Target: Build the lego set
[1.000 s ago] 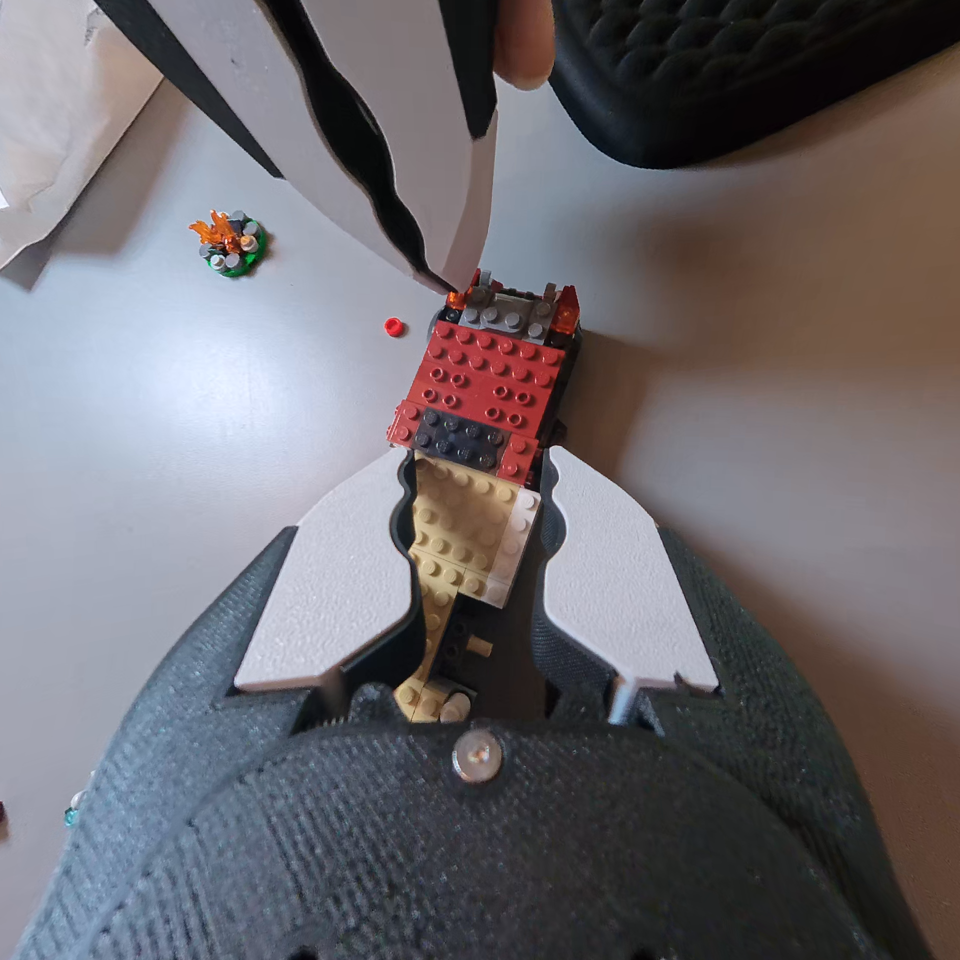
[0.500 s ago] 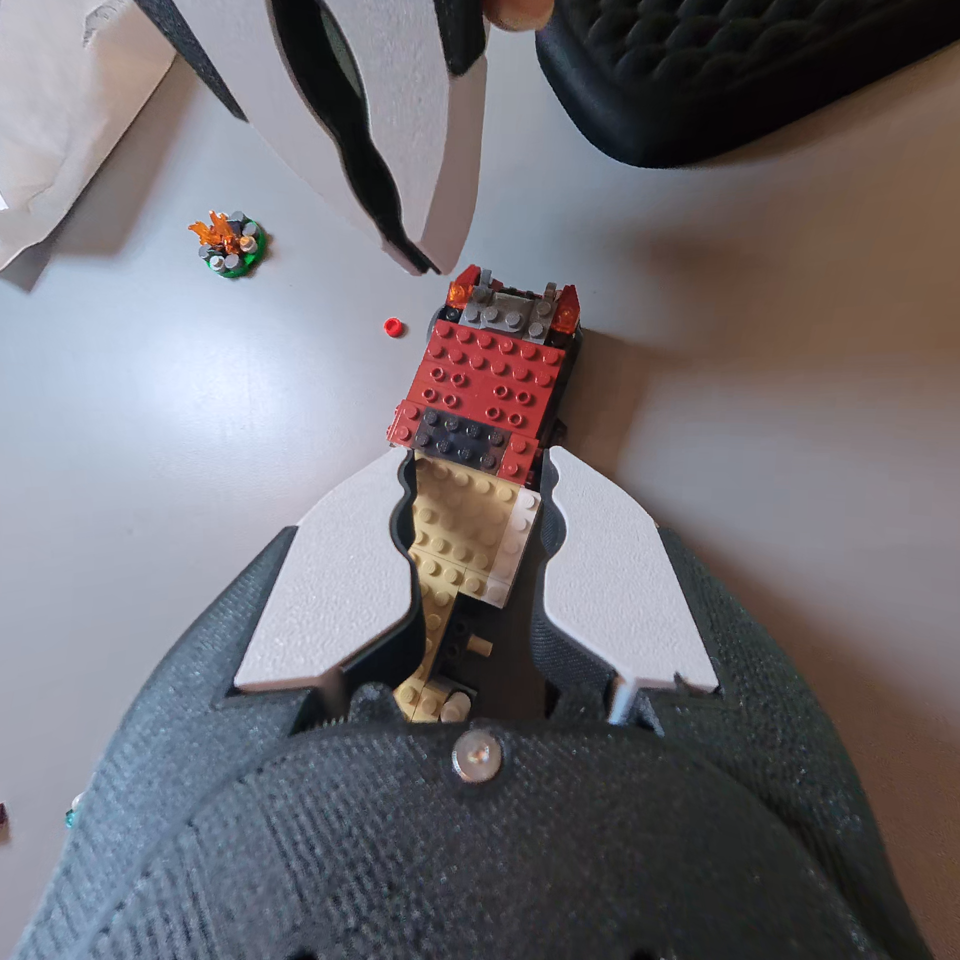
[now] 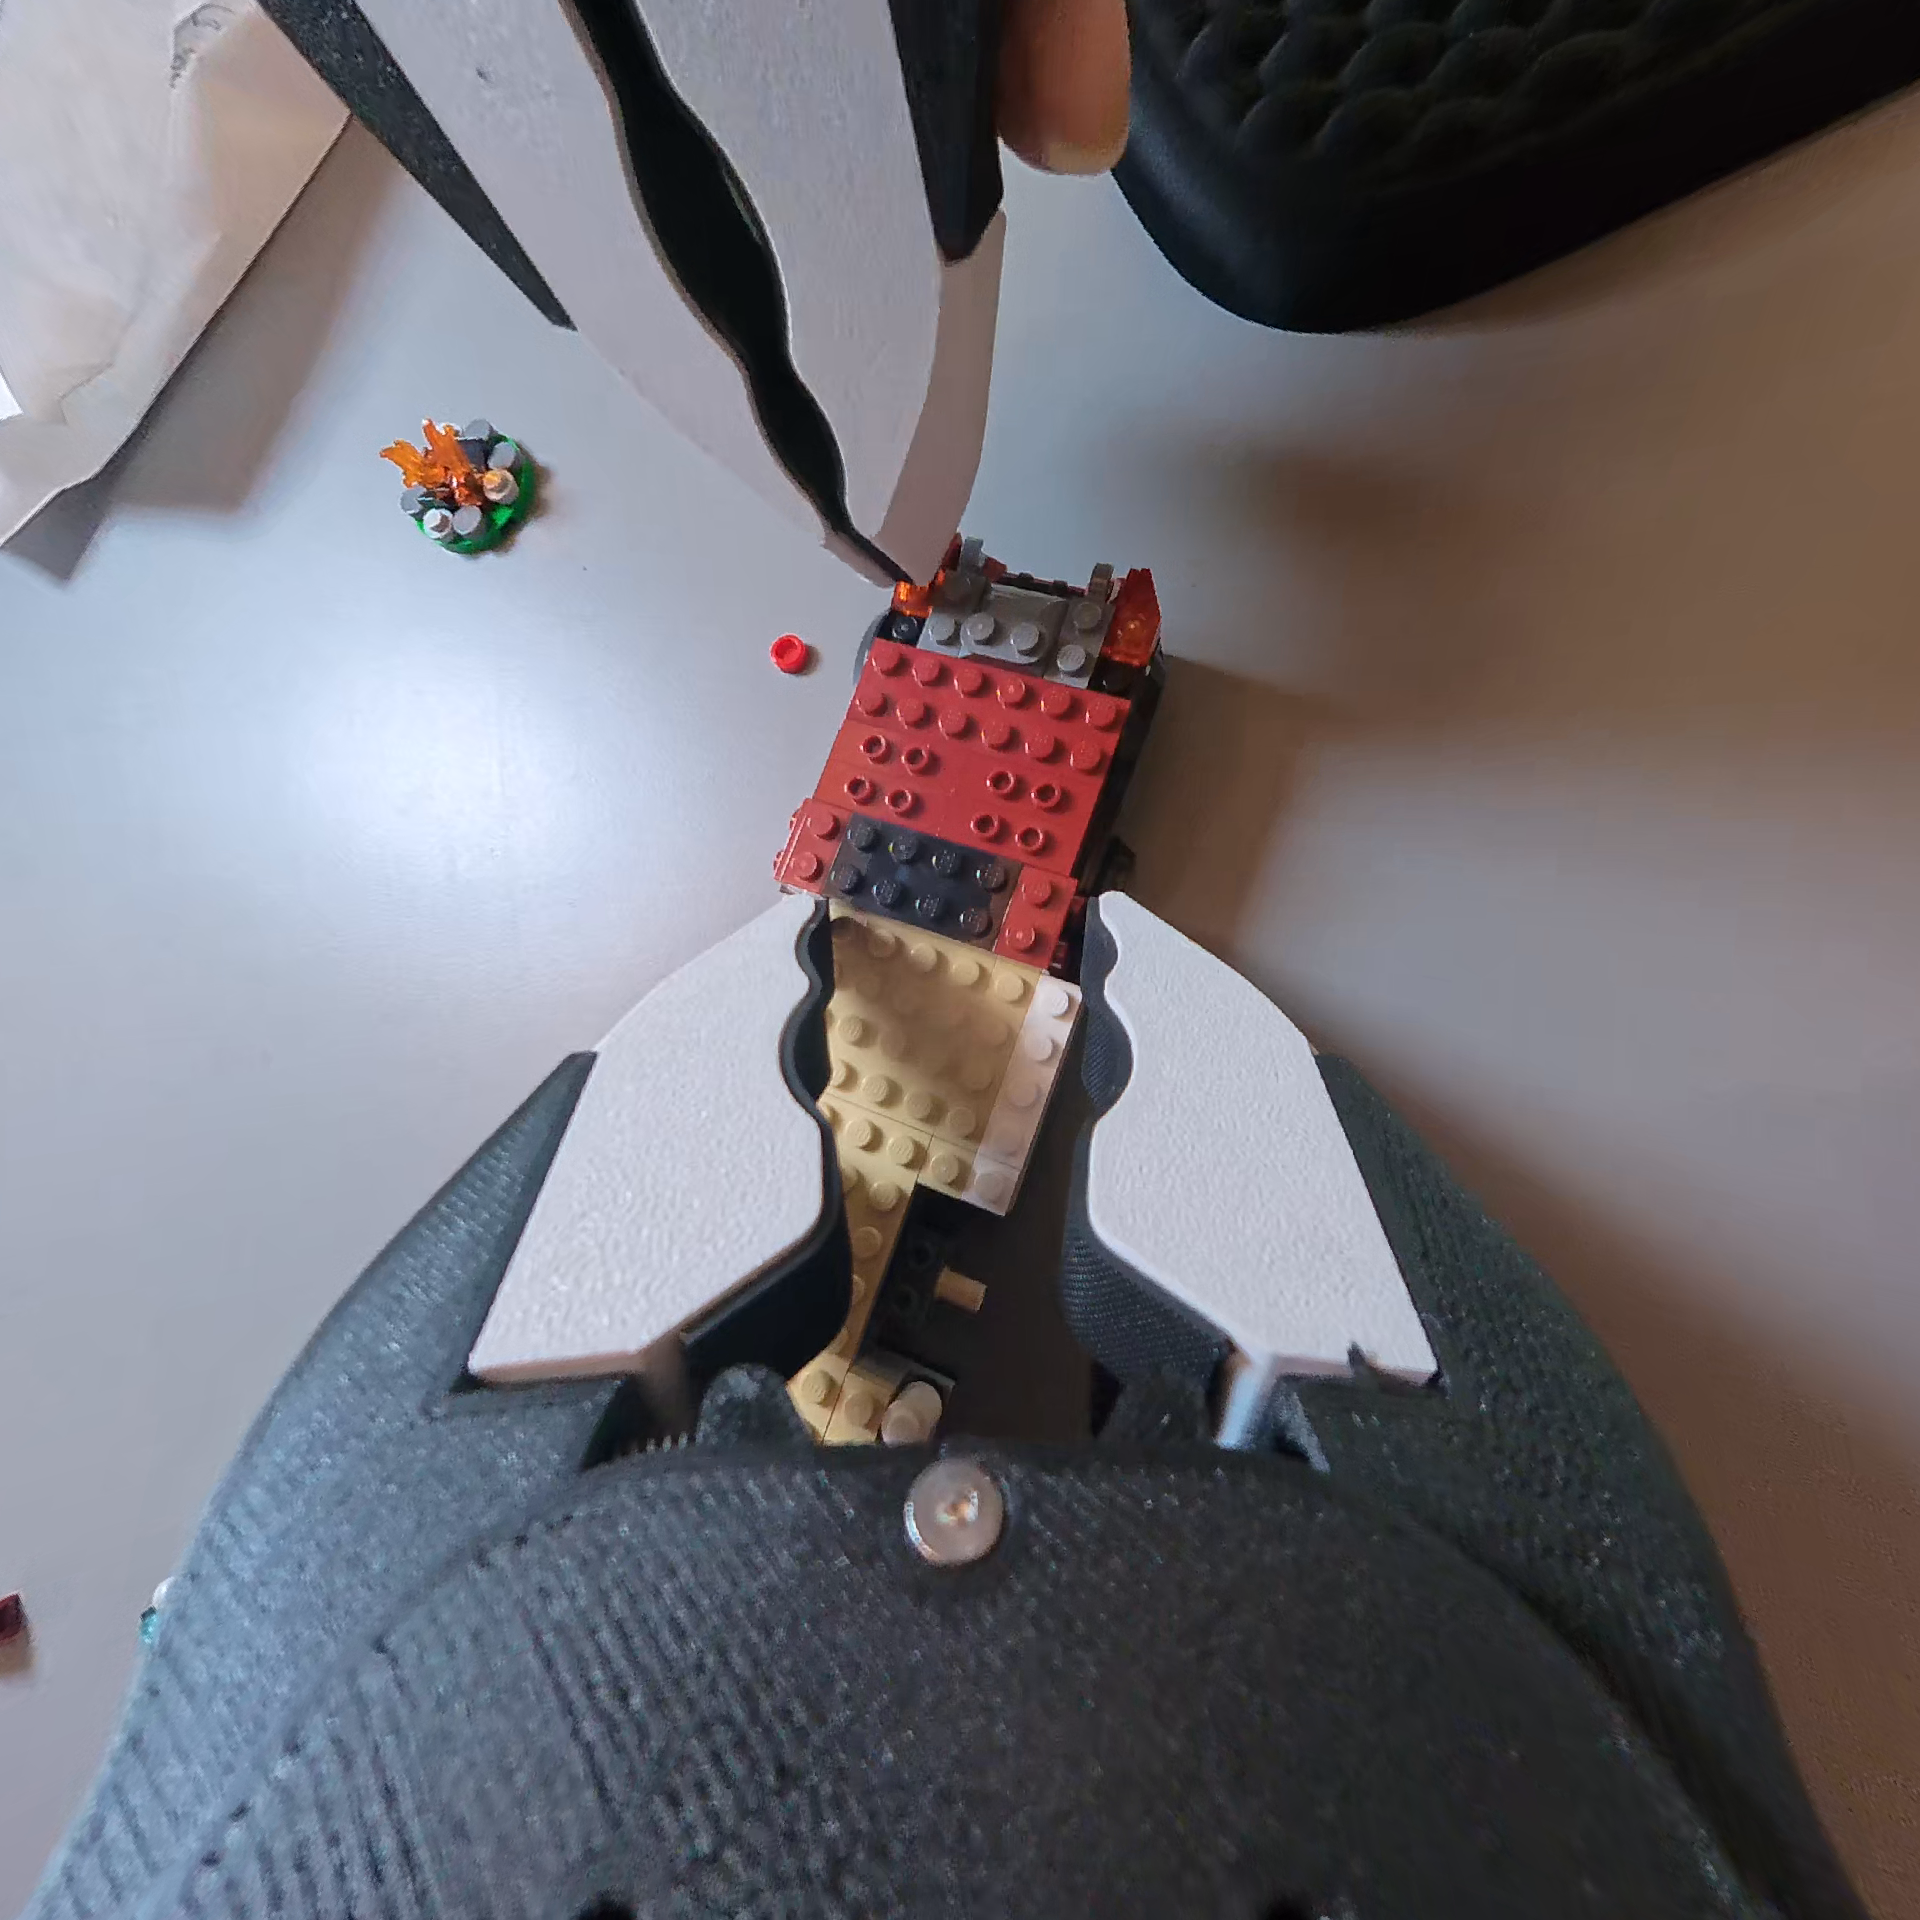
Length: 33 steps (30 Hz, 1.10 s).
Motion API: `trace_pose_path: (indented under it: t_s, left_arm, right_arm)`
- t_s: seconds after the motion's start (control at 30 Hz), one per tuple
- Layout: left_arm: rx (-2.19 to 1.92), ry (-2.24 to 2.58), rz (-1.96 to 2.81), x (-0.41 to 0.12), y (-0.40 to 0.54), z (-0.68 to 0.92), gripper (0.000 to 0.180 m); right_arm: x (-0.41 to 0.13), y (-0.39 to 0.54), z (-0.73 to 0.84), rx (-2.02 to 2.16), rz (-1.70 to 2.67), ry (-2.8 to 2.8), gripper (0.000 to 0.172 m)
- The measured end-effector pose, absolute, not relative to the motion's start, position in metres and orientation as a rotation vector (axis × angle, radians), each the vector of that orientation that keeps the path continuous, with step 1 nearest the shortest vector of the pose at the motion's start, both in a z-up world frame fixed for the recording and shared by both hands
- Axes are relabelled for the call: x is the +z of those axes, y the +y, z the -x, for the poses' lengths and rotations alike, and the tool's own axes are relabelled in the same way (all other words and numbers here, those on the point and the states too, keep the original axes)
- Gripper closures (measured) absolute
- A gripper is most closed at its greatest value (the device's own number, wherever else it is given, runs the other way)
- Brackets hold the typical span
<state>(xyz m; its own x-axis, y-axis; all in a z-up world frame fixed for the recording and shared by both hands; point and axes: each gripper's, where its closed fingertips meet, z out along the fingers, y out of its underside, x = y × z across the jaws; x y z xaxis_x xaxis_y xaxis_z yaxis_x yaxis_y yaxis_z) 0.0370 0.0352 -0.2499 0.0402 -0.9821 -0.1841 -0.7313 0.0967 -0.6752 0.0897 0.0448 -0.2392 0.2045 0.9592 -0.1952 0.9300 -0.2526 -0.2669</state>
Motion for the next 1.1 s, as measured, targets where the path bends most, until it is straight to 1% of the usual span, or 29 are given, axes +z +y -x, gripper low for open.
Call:
trace_pose_path:
  t_s: [0.77, 0.97, 1.03, 1.1]
  left_arm:
    - [-0.521, 1.750, 1.667, -0.2500, 0.0328, -0.0362, 0.134]
    - [-0.525, 1.754, 1.658, -0.2497, 0.0326, -0.0362, 0.134]
    - [-0.522, 1.757, 1.657, -0.2497, 0.0325, -0.0364, 0.134]
    - [-0.524, 1.758, 1.657, -0.2496, 0.0326, -0.0366, 0.134]
  right_arm:
    - [-0.2402, 0.0410, -0.0915, 0.353, 2.269, -2.106, 0.170]
    - [-0.2390, 0.0415, -0.0907, 0.463, 2.277, -1.990, 0.171]
    - [-0.2349, 0.0436, -0.0889, 0.504, 2.245, -1.944, 0.157]
    - [-0.2329, 0.0454, -0.0873, 0.507, 2.199, -1.936, 0.151]
